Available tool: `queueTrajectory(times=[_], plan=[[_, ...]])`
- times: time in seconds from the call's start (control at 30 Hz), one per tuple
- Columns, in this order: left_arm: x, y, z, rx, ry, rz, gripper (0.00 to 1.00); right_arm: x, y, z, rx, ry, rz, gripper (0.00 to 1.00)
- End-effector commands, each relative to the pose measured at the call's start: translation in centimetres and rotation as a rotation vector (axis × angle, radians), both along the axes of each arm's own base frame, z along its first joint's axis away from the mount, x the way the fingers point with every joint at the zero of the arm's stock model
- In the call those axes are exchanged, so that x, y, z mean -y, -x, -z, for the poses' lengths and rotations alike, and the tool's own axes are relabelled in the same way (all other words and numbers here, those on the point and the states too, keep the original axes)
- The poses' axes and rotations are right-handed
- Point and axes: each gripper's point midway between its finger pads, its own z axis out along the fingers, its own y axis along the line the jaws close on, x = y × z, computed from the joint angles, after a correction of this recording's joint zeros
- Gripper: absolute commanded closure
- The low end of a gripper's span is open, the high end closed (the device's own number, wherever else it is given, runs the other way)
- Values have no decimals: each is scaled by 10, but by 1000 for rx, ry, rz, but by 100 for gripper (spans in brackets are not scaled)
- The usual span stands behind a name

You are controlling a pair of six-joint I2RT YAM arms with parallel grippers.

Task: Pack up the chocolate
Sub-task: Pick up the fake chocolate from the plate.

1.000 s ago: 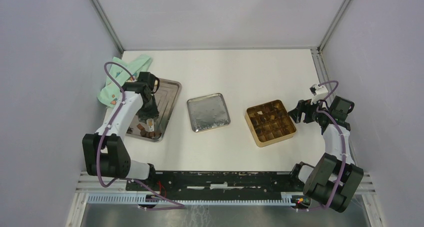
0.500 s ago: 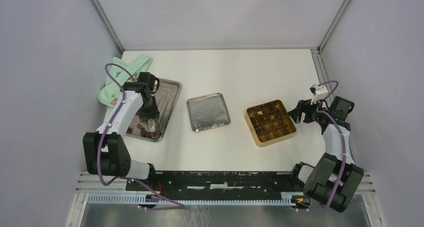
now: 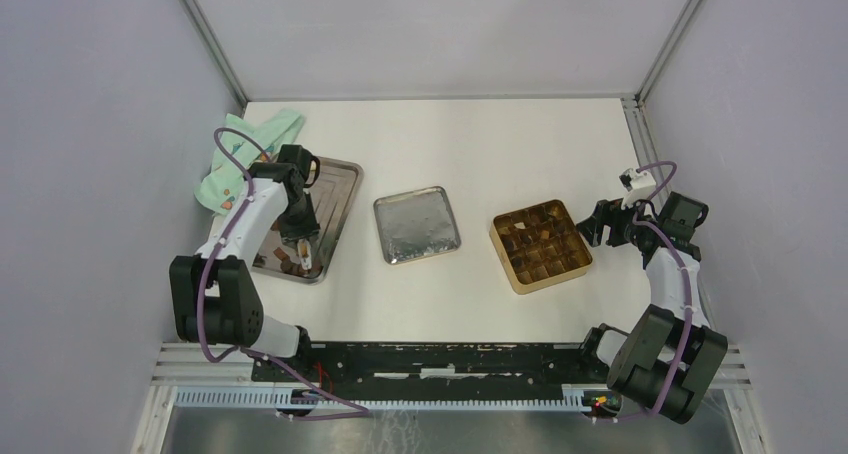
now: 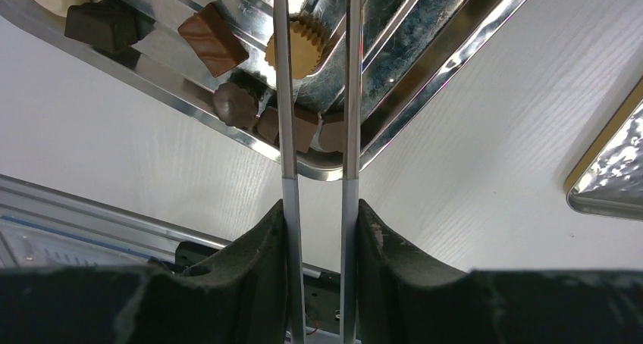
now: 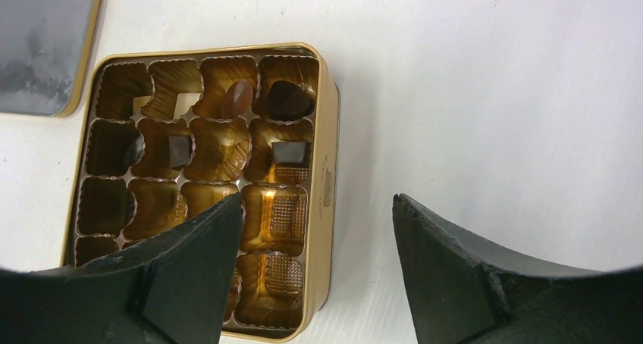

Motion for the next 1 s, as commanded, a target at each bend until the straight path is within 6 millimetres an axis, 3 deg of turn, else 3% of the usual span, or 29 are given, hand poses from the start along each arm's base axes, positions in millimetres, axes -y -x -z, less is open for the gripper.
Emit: queueTrajectory(times=[0.0,0.2,0.8,0.97], plan=[[0,-12,-10,40,15,36,71,1,-4,-5,37,14,-12,22],[4,-14,-16,64,36,36,98,2,-5,-5,37,12,-12,22],[18,-13,-49,171,120,38,98,1,-6,-7,29,1,-15,22],[42,-18,-65,237,247,74,98,1,-6,-7,27,1,-15,22]])
